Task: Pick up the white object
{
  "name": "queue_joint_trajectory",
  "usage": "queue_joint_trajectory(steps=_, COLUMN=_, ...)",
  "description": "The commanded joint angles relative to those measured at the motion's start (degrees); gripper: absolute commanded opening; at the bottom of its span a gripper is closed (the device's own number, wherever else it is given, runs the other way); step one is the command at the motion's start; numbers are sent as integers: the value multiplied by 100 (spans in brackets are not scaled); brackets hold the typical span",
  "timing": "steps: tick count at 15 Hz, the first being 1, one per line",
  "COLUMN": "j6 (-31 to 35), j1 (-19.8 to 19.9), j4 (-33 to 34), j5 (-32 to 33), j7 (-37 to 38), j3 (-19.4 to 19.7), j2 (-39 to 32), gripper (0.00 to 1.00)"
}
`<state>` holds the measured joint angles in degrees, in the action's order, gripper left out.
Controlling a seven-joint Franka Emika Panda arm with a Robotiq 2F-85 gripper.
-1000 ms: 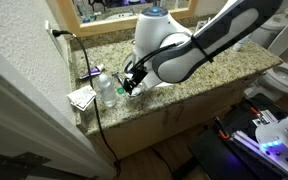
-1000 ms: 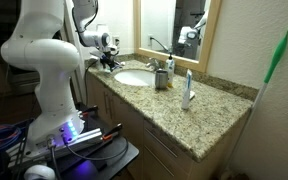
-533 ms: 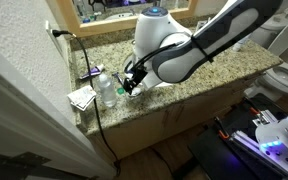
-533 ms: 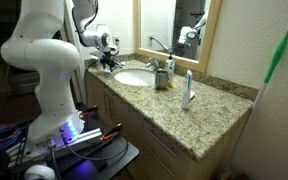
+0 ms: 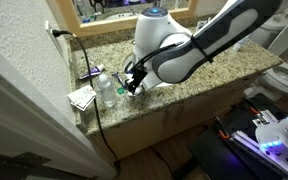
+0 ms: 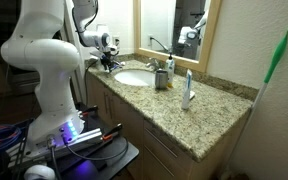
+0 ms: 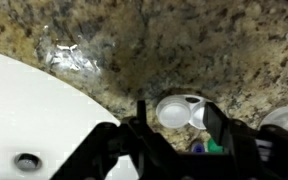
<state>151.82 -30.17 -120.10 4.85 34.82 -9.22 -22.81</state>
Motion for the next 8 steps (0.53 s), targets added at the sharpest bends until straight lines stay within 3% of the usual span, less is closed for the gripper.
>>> queue_joint_trajectory(steps=1, j6=-105, j1=31, j4=13, j5=-14, j7=-28, j3=-25, j2=31, gripper=32)
queue_joint_trajectory(steps=3, j6=-152, j1=29, j4=11, j5=-13, j7=-23, j3=-24, j2=55, gripper=19)
queue_joint_trajectory(steps=4, j6=-188, j1=31, j4=14, j5=-20, j7=-18, j3=-26, j2=65, gripper=23)
queue_joint_trajectory(steps=6, j6=-209, j1=2, j4=13, j5=31, j7=30, j3=5, j2=88, gripper=59)
queue_joint_trajectory(steps=8, j6=-243, j1=18, j4=5, j5=6, j7=-1, j3=-19, j2=92, gripper=72)
